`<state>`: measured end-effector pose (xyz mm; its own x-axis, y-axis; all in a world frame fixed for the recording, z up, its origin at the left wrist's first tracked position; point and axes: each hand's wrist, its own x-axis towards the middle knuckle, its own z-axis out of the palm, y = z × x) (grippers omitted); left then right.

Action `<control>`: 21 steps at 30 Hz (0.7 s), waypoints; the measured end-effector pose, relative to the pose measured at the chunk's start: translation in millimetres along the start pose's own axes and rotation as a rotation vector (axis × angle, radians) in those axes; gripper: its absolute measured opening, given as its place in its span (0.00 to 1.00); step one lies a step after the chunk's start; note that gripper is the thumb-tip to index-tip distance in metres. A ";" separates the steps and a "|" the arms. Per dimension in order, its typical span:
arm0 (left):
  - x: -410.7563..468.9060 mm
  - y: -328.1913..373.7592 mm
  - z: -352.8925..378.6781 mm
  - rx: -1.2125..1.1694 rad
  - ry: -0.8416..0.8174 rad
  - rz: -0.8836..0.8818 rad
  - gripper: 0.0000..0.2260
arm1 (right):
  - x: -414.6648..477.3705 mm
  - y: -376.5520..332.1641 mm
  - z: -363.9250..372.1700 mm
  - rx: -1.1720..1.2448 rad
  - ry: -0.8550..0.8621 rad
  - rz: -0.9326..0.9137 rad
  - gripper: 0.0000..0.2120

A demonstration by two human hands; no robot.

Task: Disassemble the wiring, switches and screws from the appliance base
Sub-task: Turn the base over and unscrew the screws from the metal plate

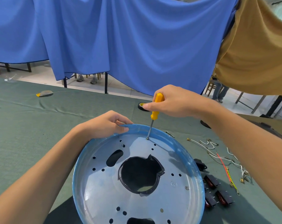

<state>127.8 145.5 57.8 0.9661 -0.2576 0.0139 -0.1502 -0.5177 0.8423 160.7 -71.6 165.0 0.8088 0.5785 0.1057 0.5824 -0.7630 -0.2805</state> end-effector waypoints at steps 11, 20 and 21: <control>-8.1 4.0 -6.3 0.026 0.036 -0.037 0.11 | -1.7 7.6 -12.8 0.457 0.200 -0.050 0.15; -9.6 8.1 -5.5 0.039 0.042 -0.050 0.11 | 0.7 12.7 8.6 0.227 0.273 -0.084 0.13; -9.4 8.2 -5.3 0.042 0.043 -0.051 0.11 | 1.1 12.6 8.4 0.228 0.269 -0.085 0.13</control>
<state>118.6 148.0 67.5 0.9808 -0.1951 -0.0043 -0.1084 -0.5630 0.8193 168.2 -78.1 153.6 0.7682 0.5179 0.3764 0.6402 -0.6138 -0.4620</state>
